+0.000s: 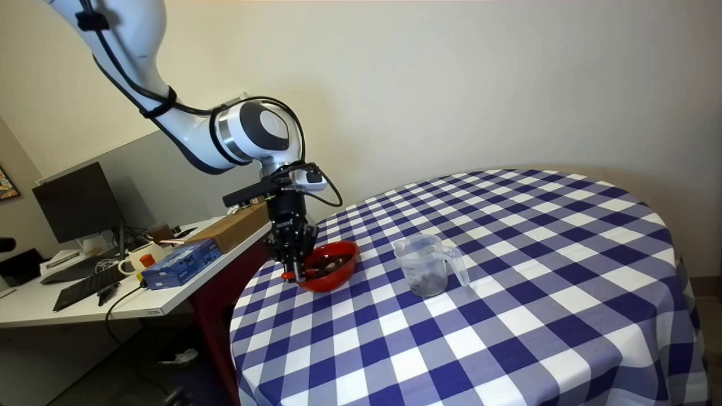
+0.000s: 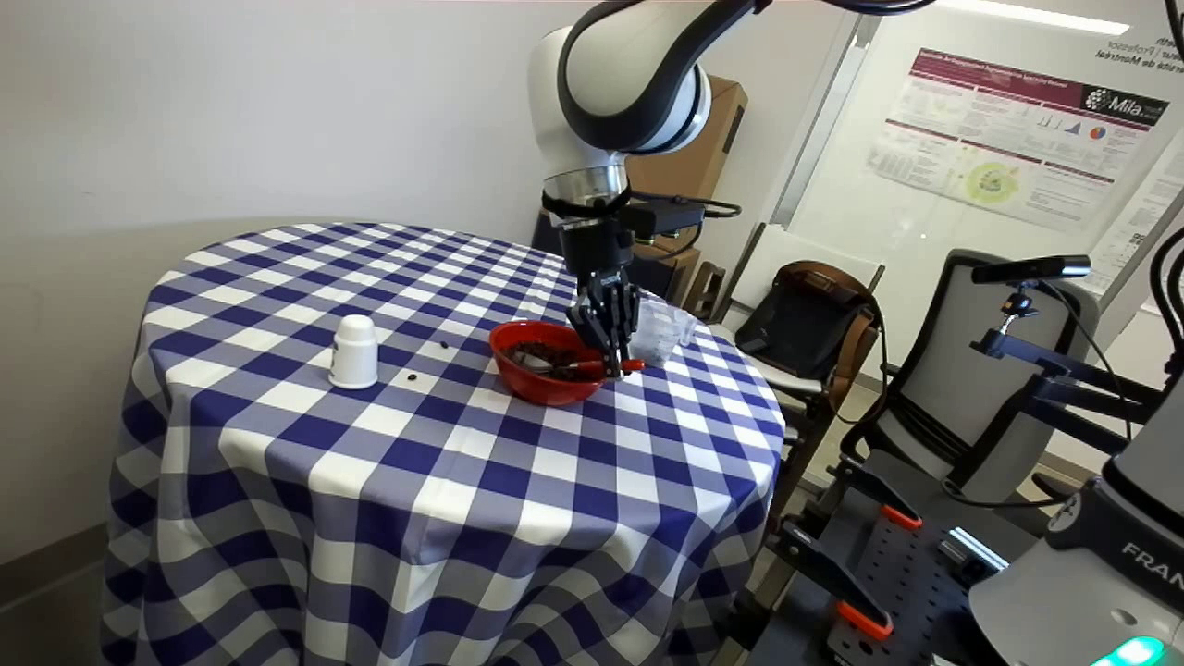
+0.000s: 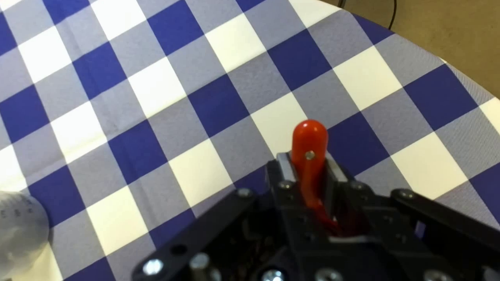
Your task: Spoon some of the content in the orange bowl and pour it into the transparent container
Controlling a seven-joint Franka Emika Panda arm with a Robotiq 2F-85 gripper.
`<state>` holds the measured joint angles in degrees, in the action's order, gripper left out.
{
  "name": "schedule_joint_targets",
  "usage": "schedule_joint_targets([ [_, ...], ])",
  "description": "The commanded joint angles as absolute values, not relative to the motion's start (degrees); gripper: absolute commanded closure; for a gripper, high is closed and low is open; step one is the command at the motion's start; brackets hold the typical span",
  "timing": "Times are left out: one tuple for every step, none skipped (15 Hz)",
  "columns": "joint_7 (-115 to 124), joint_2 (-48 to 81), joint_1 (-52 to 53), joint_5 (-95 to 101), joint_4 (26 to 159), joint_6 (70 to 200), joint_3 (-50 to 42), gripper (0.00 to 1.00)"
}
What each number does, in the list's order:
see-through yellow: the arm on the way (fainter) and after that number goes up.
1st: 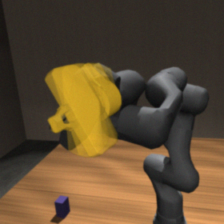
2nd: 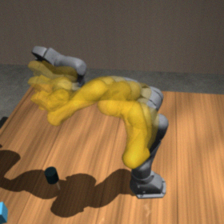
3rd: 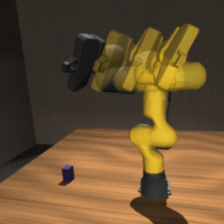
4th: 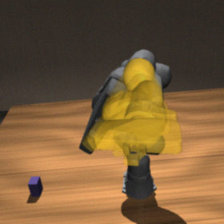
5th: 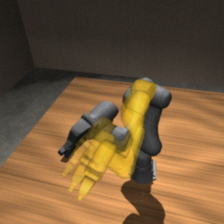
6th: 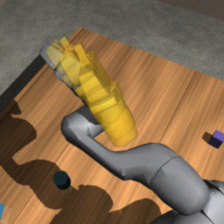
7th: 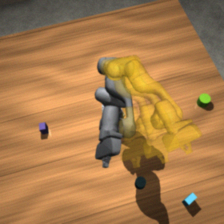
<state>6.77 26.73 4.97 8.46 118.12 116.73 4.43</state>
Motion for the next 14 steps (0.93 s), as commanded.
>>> schedule_joint_targets([
  [7.2,27.7,5.8,7.0,116.8,115.1,3.8,0.54],
  [6.9,27.1,5.8,7.0,117.6,115.2,3.9,0.48],
  [6.9,26.6,5.8,7.2,118.2,115.6,3.8,0.4],
  [6.7,25.7,5.6,7.2,119.2,116.2,3.8,0.33],
  [6.6,24.8,5.4,7.1,120.1,116.8,3.8,0.27],
  [6.8,23.4,5.4,7.4,121.5,117.9,3.7,0.19],
  [6.6,21.7,5.1,7.2,122.9,118.9,3.6,0.12],
  [6.4,19.2,4.6,7.1,125.0,120.3,3.4,0.04],
  [6.5,16.9,4.2,7.0,126.8,121.7,3.1,0.01],
  [6.0,13.8,3.5,6.7,129.1,123.1,2.8,0.0],
  [5.2,10.5,2.6,6.1,131.5,124.5,2.4,0.0],
  [4.6,7.3,1.8,5.5,133.6,125.9,2.0,0.0],
  [4.0,4.4,0.9,4.6,135.4,127.5,1.5,0.0],
  [3.2,1.2,0.0,3.7,137.4,128.6,0.9,0.0],
])
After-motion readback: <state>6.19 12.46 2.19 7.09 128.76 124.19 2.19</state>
